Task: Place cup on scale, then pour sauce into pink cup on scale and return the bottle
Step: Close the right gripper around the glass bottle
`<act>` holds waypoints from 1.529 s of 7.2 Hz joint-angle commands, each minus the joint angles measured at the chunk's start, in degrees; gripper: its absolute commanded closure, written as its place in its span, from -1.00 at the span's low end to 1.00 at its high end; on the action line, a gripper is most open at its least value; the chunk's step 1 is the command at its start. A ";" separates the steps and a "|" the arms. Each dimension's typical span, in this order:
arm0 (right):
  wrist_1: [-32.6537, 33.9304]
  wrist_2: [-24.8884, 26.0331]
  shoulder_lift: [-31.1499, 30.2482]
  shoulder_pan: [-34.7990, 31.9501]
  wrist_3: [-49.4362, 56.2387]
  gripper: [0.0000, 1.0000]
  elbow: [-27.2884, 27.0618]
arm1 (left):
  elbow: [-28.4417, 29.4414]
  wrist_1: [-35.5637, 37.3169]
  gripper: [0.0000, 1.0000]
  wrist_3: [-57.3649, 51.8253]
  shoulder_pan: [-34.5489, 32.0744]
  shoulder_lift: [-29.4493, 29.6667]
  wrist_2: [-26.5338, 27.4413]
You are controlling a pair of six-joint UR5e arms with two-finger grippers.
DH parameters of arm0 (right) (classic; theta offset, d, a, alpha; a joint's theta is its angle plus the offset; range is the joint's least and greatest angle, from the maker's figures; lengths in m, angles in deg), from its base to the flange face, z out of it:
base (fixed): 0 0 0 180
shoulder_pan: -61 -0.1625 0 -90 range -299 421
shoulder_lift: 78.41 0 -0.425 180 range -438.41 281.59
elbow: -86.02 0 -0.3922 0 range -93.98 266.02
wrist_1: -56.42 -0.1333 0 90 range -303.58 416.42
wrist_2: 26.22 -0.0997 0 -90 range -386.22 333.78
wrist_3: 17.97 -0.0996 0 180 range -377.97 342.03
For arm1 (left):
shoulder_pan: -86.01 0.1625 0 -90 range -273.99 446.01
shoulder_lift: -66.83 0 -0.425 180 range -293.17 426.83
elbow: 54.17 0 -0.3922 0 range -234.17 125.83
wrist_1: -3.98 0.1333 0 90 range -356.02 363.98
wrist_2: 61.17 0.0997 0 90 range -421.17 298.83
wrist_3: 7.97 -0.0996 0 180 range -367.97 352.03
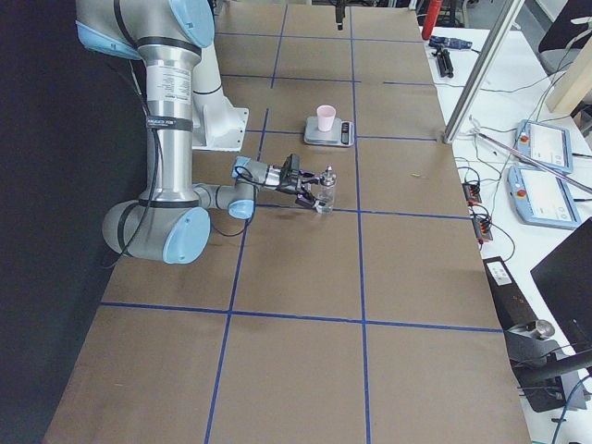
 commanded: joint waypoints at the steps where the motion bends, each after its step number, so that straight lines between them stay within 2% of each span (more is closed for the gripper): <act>1: 0.08 -0.57 0.13 -0.68 0.03 -1.00 0.36 | -0.09 0.00 -1.00 -0.06 0.00 0.09 0.08; 6: -0.09 -2.24 1.45 -1.56 0.12 -1.00 1.51 | -0.18 0.00 -1.00 -0.06 0.00 0.18 0.08; 7: -0.10 -2.34 1.45 -1.65 0.03 -0.43 1.51 | -0.18 0.00 -1.00 -0.06 -0.09 0.18 -0.01; 8: -0.10 -2.34 1.45 -1.66 0.12 0.39 1.51 | -0.26 0.00 -1.00 0.03 -0.09 0.18 -0.01; 9: -0.97 -2.42 1.45 -1.66 0.12 0.99 1.51 | -0.26 0.00 -1.00 0.03 -0.09 0.18 -0.01; 10: -6.11 -4.77 1.45 -2.35 3.86 1.00 1.16 | -0.26 0.00 -1.00 -0.06 -0.26 0.18 0.08; 11: -13.64 -6.54 1.71 -3.05 13.04 1.00 0.98 | -0.44 0.09 -1.00 0.03 -0.35 0.18 0.08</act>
